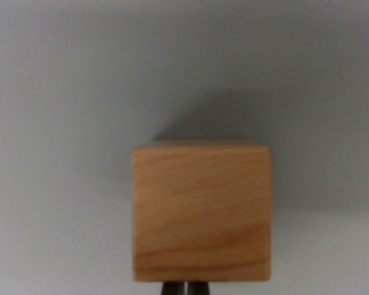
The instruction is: Push wooden cube
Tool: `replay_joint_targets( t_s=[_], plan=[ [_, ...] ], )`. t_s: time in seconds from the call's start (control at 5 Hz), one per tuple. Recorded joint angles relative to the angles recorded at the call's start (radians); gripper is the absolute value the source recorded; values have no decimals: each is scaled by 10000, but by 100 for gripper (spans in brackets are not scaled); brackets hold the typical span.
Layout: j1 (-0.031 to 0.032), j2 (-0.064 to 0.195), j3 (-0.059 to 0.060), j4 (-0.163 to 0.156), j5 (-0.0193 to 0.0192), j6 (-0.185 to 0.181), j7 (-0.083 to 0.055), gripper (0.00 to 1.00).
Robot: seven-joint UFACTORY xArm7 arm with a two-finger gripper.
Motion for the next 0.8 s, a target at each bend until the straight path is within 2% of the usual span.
replay_joint_targets(
  t_s=[0.2, 0.4, 0.6, 0.8],
  plan=[
    [0, 286, -3, 470, -6, 184, 3, 100],
    [0, 286, -3, 470, -6, 184, 3, 100],
    [1, 564, -5, 927, -11, 363, 7, 100],
    [1, 564, -5, 927, -11, 363, 7, 100]
  ],
)
